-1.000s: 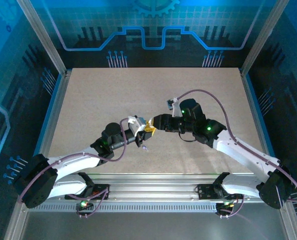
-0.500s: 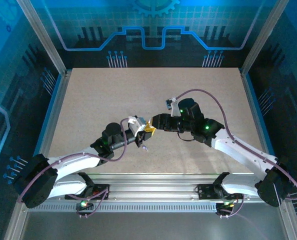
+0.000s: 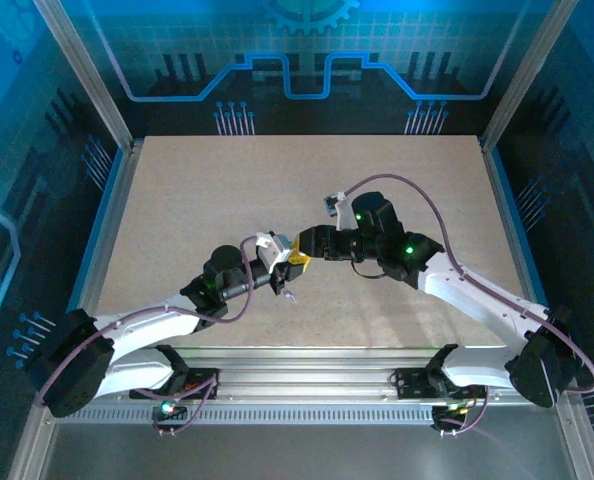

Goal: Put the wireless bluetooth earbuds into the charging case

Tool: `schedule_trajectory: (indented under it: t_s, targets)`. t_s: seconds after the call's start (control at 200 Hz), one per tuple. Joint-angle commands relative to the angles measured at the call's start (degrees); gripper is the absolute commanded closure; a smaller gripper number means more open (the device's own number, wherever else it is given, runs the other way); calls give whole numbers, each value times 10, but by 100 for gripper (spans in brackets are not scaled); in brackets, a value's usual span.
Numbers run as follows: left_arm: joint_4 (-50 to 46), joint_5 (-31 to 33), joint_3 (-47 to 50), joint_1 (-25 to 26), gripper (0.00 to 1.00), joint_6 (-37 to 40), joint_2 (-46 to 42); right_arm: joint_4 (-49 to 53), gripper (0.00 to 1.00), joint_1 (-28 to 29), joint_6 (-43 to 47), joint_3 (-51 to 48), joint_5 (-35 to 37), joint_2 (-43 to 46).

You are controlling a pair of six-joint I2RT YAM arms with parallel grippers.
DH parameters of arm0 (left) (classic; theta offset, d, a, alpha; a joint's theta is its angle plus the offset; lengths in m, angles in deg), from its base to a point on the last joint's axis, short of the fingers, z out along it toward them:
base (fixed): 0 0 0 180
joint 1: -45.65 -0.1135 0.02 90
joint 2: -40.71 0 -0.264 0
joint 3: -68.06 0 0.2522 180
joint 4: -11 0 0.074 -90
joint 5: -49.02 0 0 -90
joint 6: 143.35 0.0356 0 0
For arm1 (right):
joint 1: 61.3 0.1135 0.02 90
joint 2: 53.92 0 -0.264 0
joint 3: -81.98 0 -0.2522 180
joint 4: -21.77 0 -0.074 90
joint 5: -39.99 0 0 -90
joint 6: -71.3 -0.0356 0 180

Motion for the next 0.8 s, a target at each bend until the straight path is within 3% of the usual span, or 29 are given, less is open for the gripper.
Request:
schedule_trajectory:
  t_s: [0.0,0.17,0.58,0.795]
  targets:
    - [17,-13,-18,6,80,16,-17,17,54,9,23,22,-8,1]
    - [12,-15,-21,6,80,18,-21,52,50,5,52,31,14,24]
    - [7,-37,-18,6,80,9,-34,52,50,-8,148,-7,28,126]
    - [0,-68,-4,2,80,-8,-51,159,51,-75,193,6,7,141]
